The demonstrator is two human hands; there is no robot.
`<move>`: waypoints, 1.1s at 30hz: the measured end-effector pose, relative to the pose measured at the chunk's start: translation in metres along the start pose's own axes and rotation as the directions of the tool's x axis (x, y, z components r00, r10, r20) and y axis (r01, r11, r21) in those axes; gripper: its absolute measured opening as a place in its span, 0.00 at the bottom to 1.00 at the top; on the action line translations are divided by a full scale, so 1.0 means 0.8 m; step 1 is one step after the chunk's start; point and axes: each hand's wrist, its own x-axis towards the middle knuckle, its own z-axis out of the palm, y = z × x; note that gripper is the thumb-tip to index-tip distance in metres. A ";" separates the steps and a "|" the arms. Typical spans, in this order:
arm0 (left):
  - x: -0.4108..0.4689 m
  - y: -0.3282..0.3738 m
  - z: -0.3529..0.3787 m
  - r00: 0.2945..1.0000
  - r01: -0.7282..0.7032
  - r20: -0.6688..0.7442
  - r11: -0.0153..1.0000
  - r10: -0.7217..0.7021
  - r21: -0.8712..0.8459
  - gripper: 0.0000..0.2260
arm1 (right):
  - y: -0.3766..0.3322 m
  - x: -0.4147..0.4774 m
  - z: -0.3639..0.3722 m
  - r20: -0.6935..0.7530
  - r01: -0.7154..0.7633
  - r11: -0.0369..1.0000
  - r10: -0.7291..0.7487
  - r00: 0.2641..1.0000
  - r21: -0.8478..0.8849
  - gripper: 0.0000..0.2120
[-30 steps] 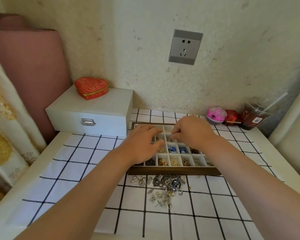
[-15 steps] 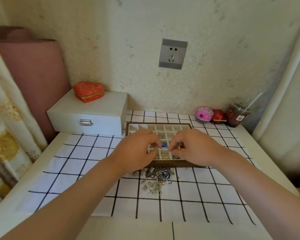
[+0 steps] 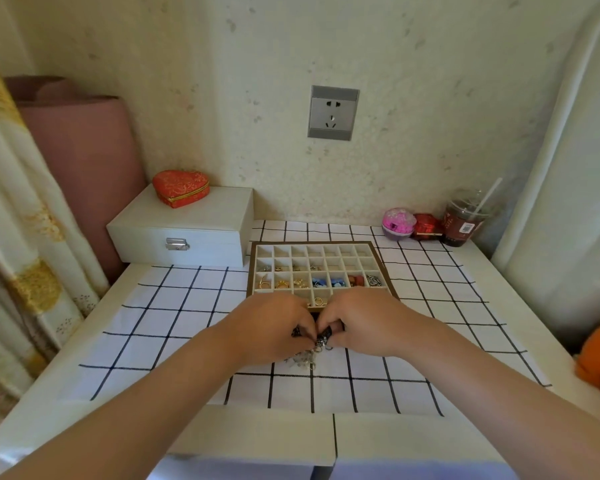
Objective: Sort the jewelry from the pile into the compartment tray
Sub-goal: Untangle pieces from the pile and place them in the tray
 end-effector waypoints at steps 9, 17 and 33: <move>-0.005 -0.008 -0.017 0.992 0.116 0.064 0.981 -0.107 -0.158 0.07 | 0.003 0.001 -0.010 -0.028 -0.066 0.982 0.072 0.997 0.176 0.04; 0.000 0.003 -0.029 0.962 0.214 0.018 0.715 -0.272 -0.665 0.05 | 0.001 -0.004 -0.029 -0.055 -0.104 0.699 0.202 0.978 0.708 0.02; -0.004 0.005 -0.076 0.949 0.289 0.119 0.661 -0.290 -0.692 0.12 | 0.011 0.003 -0.066 -0.186 0.223 -0.045 0.406 0.895 0.974 0.11</move>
